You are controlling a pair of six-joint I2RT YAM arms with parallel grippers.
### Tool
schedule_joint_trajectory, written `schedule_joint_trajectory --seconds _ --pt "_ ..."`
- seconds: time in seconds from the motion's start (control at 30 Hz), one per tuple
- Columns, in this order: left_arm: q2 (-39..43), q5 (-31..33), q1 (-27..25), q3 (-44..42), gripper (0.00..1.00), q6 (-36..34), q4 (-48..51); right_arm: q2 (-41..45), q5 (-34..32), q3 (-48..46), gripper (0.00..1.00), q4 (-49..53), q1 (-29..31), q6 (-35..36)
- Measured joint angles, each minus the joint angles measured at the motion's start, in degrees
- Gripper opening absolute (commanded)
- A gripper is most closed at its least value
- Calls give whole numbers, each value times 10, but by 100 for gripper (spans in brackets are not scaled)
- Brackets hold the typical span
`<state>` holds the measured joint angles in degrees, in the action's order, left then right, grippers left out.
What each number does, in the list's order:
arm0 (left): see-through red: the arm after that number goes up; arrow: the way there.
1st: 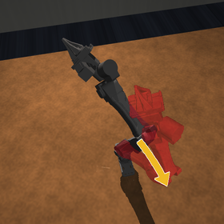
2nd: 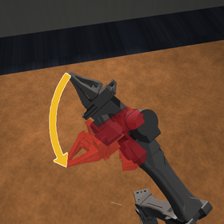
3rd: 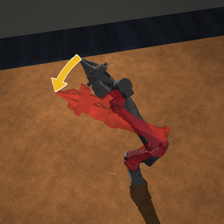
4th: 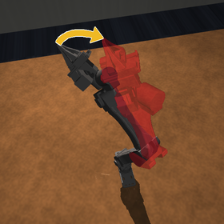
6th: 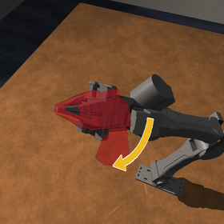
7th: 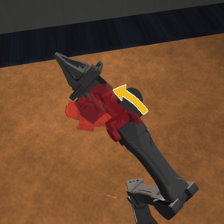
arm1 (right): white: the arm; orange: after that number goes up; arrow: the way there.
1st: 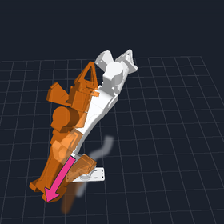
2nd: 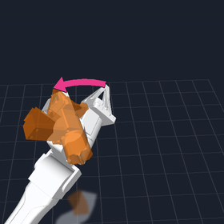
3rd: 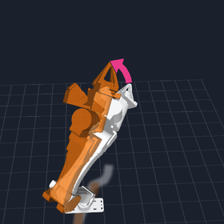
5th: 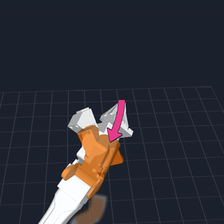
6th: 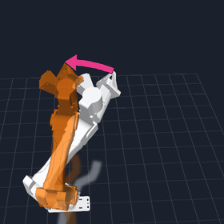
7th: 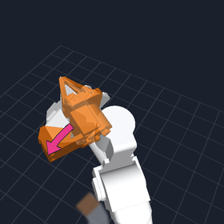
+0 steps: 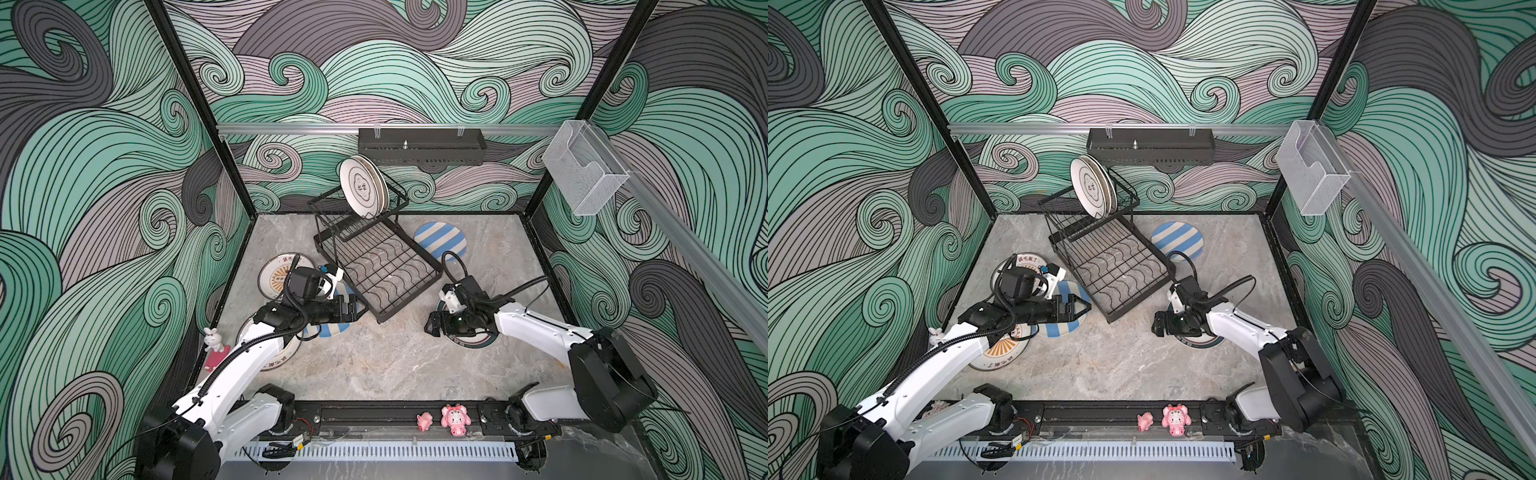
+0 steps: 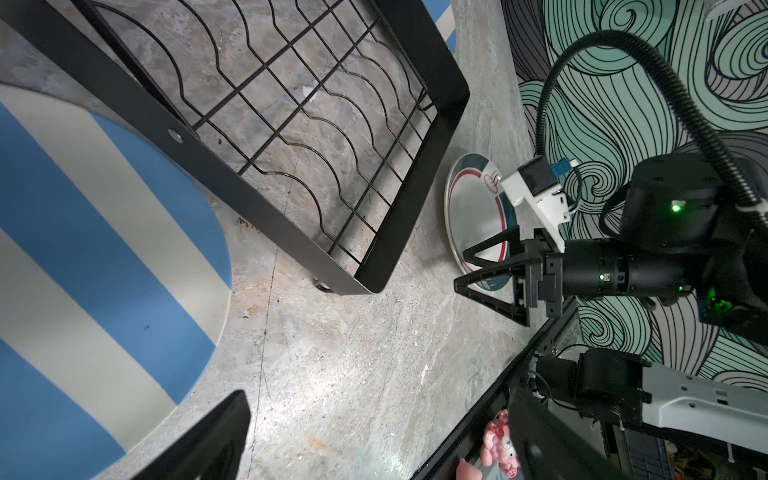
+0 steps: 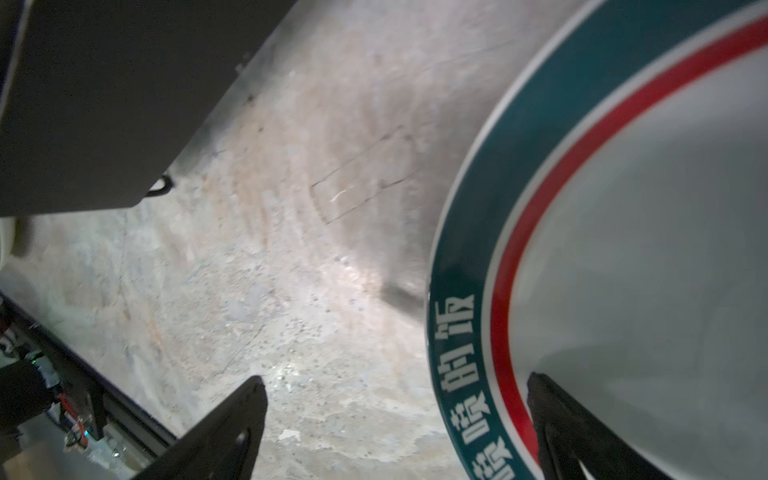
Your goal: Load the plates into the dish rack
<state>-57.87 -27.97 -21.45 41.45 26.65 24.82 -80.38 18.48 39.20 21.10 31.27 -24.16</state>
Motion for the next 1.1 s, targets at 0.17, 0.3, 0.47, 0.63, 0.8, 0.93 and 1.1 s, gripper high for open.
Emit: schedule_joint_trajectory --seconds 0.17,0.3,0.47,0.63,0.8,0.93,1.1 --pt "9 14 -9 0 99 5 0 -3 26 -15 97 -65 78 -44" --pt "20 24 -11 0 99 6 0 -2 36 -19 96 -83 102 -63" --pt "21 31 -19 -8 99 6 -7 71 -28 -7 96 2 92 -65" --pt "15 31 -47 -39 98 12 -23 187 -92 -3 89 103 29 -78" --pt "7 31 -65 -49 99 21 -37 293 -122 -49 84 173 -33 -98" --pt "-5 31 -78 -49 99 25 -53 334 -132 -78 82 209 -70 -109" --pt "-17 31 -96 -49 99 25 -62 319 -139 -83 78 220 -115 -112"
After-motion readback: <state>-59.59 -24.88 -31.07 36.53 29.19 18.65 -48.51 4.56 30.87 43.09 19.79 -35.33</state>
